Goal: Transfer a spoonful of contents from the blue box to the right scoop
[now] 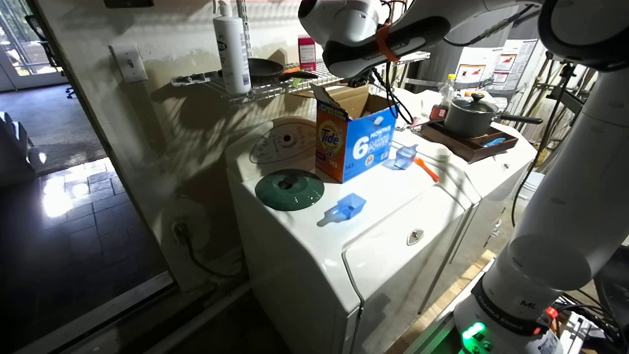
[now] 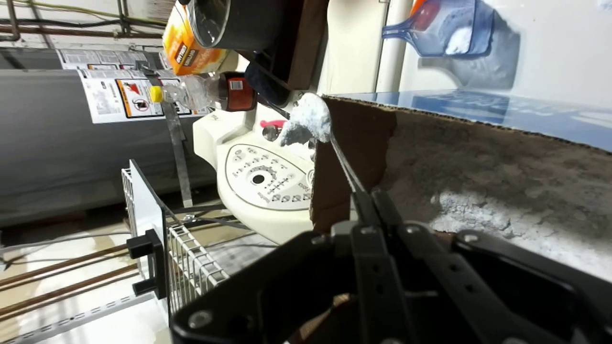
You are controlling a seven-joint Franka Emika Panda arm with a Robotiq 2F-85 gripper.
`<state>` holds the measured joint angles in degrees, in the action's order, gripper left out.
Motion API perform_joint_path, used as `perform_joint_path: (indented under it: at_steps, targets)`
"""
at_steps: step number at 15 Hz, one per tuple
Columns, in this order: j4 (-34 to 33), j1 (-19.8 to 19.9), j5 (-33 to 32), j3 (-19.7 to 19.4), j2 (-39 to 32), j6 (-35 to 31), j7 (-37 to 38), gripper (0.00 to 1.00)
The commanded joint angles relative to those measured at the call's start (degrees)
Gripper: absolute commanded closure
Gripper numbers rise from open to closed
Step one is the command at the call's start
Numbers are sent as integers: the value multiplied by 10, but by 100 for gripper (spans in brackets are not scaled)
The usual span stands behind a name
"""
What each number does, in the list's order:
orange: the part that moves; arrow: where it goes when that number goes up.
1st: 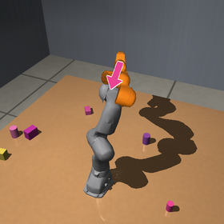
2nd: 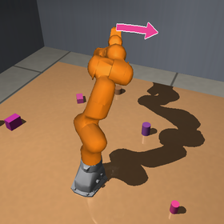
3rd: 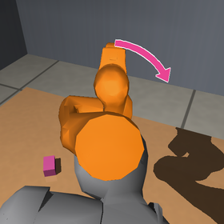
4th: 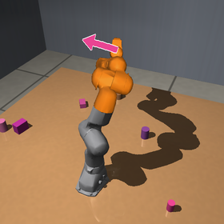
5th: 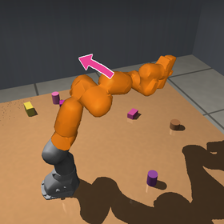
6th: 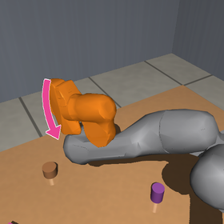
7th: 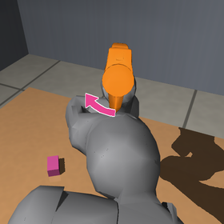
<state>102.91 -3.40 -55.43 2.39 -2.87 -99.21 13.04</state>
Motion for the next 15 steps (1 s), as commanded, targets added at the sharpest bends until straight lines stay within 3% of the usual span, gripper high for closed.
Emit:
perform_joint_path:
  at_steps: [1, 15]
  targets:
    - [-14, -8, -13, 8, -3, 37, 29, 99]
    - [15, -11, 12, 11, 20, 86, 125, 99]
